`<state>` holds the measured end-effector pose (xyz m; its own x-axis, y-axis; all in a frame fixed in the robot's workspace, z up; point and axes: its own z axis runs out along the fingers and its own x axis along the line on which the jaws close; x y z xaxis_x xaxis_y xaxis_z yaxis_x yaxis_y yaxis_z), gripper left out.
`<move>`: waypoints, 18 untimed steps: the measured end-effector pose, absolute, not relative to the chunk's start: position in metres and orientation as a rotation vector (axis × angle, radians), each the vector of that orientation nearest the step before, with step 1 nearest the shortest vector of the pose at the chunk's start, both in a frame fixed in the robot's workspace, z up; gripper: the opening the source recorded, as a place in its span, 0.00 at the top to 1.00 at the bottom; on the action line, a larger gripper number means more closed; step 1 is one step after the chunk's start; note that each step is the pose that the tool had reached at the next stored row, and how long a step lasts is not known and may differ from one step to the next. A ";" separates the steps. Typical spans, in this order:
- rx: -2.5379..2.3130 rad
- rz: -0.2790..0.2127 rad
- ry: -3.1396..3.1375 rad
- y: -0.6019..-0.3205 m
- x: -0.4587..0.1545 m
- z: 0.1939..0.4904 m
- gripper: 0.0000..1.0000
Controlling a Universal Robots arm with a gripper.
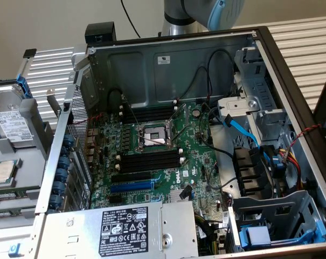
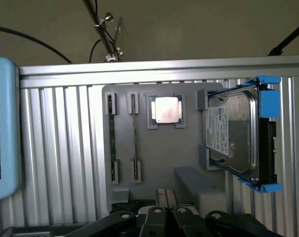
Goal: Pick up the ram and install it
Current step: 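Pick up the ram and move it above insertion slot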
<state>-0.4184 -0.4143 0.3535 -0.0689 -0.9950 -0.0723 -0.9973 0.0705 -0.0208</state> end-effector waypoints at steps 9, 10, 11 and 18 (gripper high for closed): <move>-2.097 0.053 2.248 -0.414 -0.418 0.354 0.89; -2.097 0.053 2.248 -0.414 -0.418 0.354 0.89; -2.097 0.053 2.248 -0.414 -0.418 0.354 0.89; -2.100 0.046 2.251 -0.414 -0.419 0.349 0.89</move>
